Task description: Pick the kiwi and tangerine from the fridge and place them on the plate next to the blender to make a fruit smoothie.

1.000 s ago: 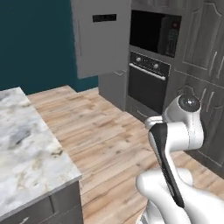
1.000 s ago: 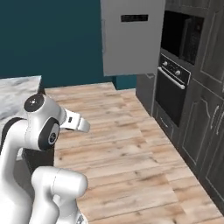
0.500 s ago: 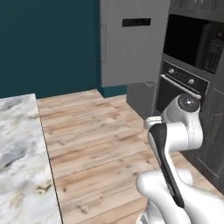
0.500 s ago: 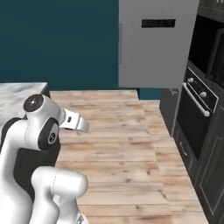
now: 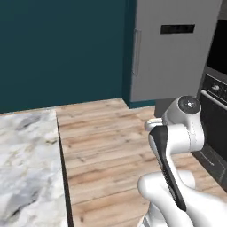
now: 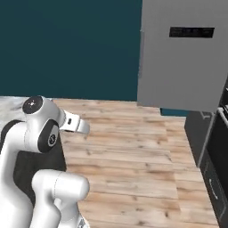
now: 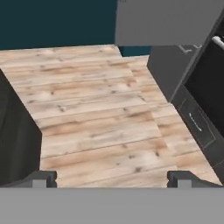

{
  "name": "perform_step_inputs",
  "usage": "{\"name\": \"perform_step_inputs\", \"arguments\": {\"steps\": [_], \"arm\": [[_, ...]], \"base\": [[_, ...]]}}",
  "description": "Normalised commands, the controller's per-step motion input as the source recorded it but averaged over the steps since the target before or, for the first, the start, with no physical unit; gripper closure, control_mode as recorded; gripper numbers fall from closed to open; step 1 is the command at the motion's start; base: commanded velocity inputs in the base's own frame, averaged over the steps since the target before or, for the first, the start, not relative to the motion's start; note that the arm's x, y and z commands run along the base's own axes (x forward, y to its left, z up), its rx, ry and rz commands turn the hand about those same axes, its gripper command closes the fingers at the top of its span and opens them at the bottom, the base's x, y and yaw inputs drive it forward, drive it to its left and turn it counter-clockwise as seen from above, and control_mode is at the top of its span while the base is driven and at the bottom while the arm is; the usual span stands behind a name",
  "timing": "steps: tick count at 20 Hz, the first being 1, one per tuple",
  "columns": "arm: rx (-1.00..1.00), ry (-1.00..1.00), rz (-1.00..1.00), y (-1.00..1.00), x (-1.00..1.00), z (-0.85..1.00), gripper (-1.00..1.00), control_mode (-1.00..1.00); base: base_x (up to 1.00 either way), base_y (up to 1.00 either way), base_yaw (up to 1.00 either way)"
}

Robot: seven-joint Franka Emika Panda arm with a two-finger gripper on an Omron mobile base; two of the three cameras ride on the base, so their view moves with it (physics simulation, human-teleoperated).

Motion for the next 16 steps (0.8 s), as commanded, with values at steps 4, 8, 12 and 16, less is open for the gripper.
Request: {"name": "perform_step_inputs", "arguments": {"steps": [4,8,12,16], "arm": [[0.00,0.00,0.00,0.00,0.00,0.00,-1.00,1.00],[0.00,0.00,0.00,0.00,0.00,0.00,-1.00,1.00],[0.00,0.00,0.00,0.00,0.00,0.00,-1.00,1.00],[0.00,0.00,0.00,0.00,0.00,0.00,-1.00,1.00]], "base": [[1.00,-0.01,0.19],[1.00,0.00,0.15],[1.00,0.00,0.15],[1.00,0.00,0.13]]}}
